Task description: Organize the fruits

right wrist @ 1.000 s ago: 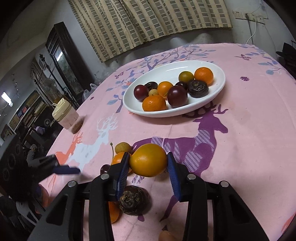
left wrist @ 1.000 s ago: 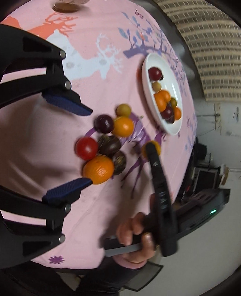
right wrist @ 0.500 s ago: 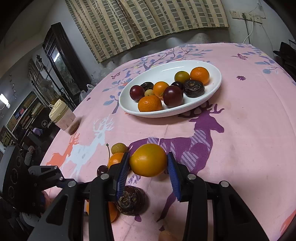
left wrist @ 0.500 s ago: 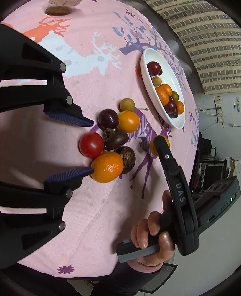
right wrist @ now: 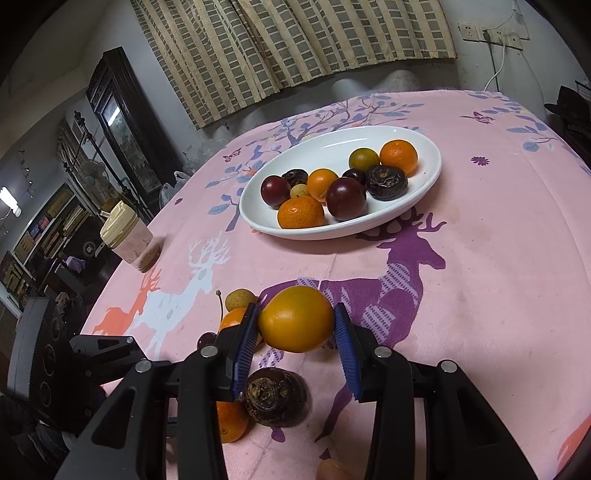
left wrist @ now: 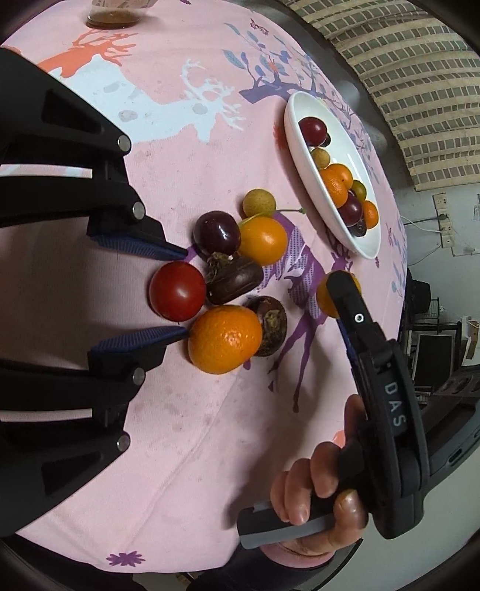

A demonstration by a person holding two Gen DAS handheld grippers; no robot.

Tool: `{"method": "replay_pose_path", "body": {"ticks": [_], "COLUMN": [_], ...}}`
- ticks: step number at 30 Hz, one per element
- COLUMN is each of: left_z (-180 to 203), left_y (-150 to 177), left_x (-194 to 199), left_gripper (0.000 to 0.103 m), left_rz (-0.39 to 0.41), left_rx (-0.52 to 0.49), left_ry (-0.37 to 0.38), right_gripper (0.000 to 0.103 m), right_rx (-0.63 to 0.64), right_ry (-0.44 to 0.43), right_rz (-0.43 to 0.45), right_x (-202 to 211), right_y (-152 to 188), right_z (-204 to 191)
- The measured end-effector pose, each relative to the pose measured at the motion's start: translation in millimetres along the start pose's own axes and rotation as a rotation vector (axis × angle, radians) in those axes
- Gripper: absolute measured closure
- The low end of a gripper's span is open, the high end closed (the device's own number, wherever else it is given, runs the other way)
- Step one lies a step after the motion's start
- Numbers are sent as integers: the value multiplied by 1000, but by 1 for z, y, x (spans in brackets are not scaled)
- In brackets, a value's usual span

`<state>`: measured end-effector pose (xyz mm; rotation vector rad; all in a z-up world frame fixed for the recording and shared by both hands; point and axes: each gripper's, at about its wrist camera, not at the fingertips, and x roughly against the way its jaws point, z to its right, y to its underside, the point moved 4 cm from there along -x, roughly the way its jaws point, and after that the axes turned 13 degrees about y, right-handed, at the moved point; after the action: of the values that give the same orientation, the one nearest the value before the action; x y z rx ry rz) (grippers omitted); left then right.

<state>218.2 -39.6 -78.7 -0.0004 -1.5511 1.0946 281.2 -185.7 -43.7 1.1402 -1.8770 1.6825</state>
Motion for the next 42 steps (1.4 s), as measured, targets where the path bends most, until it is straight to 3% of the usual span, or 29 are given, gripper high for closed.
{"method": "replay_pose_path", "body": {"ticks": [9, 15, 21, 25, 29, 30, 32, 35, 42], "left_z": [-1, -23, -106, -159, -183, -185, -185, -177, -151], "left_y": [1, -32, -109, -141, -157, -157, -153, -145, -108], "left_x": [9, 45, 35, 7, -14, -16, -15, 1, 47], "left_gripper": [72, 72, 72, 72, 72, 70, 38, 17, 6], "left_rz": [21, 153, 267, 263, 228, 225, 243, 301, 328], "left_rx": [22, 124, 280, 371, 384, 395, 409, 407, 439], "left_ry": [-7, 86, -26, -86, -151, -159, -176, -249, -337], "right_gripper": [61, 61, 61, 61, 61, 61, 55, 49, 41], "right_rx": [7, -5, -16, -26, -25, -29, -32, -15, 22], "right_ry": [20, 61, 148, 192, 200, 194, 180, 190, 182], "right_rz": [11, 78, 145, 148, 141, 137, 129, 139, 189], "right_x": [1, -2, -32, -58, -75, -78, -79, -72, -28], "right_y": [0, -25, -73, -100, -110, -111, -109, -104, -76], "right_z": [2, 9, 22, 31, 33, 34, 33, 29, 11]}}
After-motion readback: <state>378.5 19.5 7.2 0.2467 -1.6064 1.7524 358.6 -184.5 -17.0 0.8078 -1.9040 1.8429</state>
